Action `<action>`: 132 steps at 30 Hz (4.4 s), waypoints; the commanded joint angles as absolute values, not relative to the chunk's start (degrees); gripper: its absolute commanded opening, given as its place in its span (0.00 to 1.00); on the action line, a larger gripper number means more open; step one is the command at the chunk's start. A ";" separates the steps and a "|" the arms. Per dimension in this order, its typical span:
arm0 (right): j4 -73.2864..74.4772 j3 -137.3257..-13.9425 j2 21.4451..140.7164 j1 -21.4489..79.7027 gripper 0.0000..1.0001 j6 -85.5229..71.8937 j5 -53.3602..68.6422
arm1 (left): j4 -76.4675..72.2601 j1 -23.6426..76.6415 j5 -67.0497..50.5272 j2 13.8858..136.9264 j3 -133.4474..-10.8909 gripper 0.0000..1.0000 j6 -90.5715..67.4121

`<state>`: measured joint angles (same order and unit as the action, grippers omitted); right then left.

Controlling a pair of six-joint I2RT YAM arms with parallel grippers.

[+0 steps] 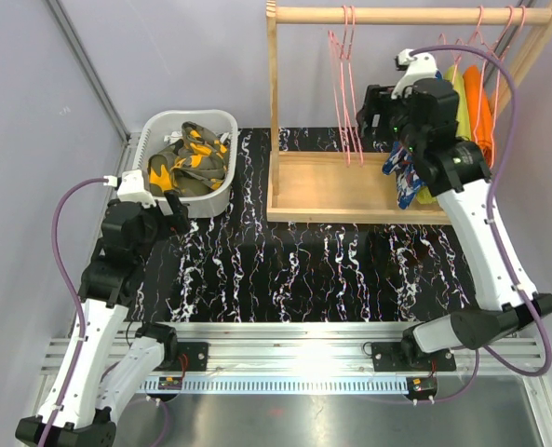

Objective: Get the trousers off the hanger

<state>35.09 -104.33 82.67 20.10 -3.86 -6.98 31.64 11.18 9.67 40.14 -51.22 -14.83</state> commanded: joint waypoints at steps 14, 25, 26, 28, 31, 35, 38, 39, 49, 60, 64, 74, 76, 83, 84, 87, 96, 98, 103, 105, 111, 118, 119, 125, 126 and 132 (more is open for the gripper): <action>55.45 -119.07 80.85 8.97 0.83 -6.51 -16.01 | 30.50 10.81 9.84 40.52 -51.68 0.99 -14.33; 58.54 -129.37 93.95 0.53 0.75 -7.03 -8.44 | 30.32 10.81 8.61 40.96 -51.59 0.99 -14.15; 58.62 -129.81 94.48 0.44 0.64 -7.03 -7.05 | 30.41 10.72 8.53 40.87 -51.59 0.99 -14.15; 58.19 -129.81 95.09 0.44 0.58 -6.94 -3.80 | 30.41 10.72 8.44 40.87 -51.68 0.99 -14.15; 57.40 -129.38 95.97 0.53 0.44 -6.77 -1.67 | 30.41 10.72 8.09 40.78 -51.68 0.99 -14.24; 54.67 -127.62 94.92 0.44 0.16 -6.24 -2.54 | 30.23 10.72 7.65 41.04 -51.59 0.99 -14.15; 54.40 -128.58 94.22 0.44 0.00 -6.50 -2.38 | 30.41 10.72 7.47 41.31 -51.68 0.99 -14.15; 54.32 -128.93 94.13 0.44 0.00 -6.50 -2.29 | 30.41 10.81 7.47 41.31 -51.68 0.99 -14.24; 56.16 -137.80 94.22 0.44 0.00 -6.24 1.82 | 27.69 10.90 -1.39 40.69 -51.15 0.99 -15.03; 54.05 -144.84 94.13 0.53 0.00 -7.38 7.38 | 25.93 14.06 -3.34 38.94 -50.98 0.99 -14.06; 53.44 -143.62 92.38 0.53 0.00 -9.05 11.24 | 24.96 16.17 -4.66 37.62 -52.03 0.99 -13.62; 49.67 -132.99 83.24 0.44 0.00 -12.39 20.04 | 24.34 26.97 -4.49 39.19 -62.04 0.99 -10.73; 49.49 -130.53 80.96 0.44 0.00 -12.66 21.70 | 24.78 28.73 -4.13 40.77 -66.26 0.99 -9.94; 50.35 -121.74 72.78 0.53 0.00 -14.15 25.05 | 23.03 51.17 9.37 48.68 -76.01 0.99 -1.87; 50.71 -119.99 70.69 0.53 0.00 -14.24 25.31 | 22.77 54.63 14.97 49.91 -77.24 0.99 -0.45; 52.64 -117.69 66.47 0.44 0.00 -14.94 26.19 | 18.22 68.35 25.09 55.27 -79.63 0.99 7.27; 54.41 -107.94 54.95 0.44 0.00 -17.75 29.79 | -4.12 85.95 24.11 71.79 -79.98 0.99 19.78; 53.35 -106.62 53.10 0.44 0.00 -18.72 30.93 | -8.32 86.13 22.25 74.78 -80.07 0.99 19.43; 51.68 -103.98 48.43 0.44 0.00 -21.62 34.63 | -18.53 87.54 19.78 82.00 -77.79 0.99 22.14; 51.24 -103.45 47.03 0.44 0.00 -22.32 34.89 | -22.23 87.54 18.47 83.57 -76.73 0.99 21.62; 49.40 -103.54 45.53 0.44 0.00 -25.21 37.17 | -26.45 87.63 28.43 88.76 -78.48 0.99 21.44; 47.55 -103.80 44.12 0.44 0.00 -27.42 38.67 | -32.33 87.63 40.77 92.55 -78.84 0.94 24.78; 47.20 -103.62 43.95 0.44 0.00 -27.77 39.02 | -34.52 87.63 42.00 92.64 -78.49 0.93 25.39; 45.62 -103.45 43.24 0.44 0.00 -29.79 41.04 | -38.93 87.63 45.53 93.43 -78.57 0.97 26.81; 45.44 -103.01 42.98 0.44 0.00 -30.14 41.57 | -39.11 87.63 44.48 93.43 -78.66 0.95 26.81; 46.14 -101.52 42.10 0.44 0.00 -29.18 40.96 | -39.11 87.63 43.68 94.31 -80.86 0.34 26.54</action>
<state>55.07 -101.30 43.46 0.25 -28.51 38.48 -33.69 87.99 41.45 93.69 -77.78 26.76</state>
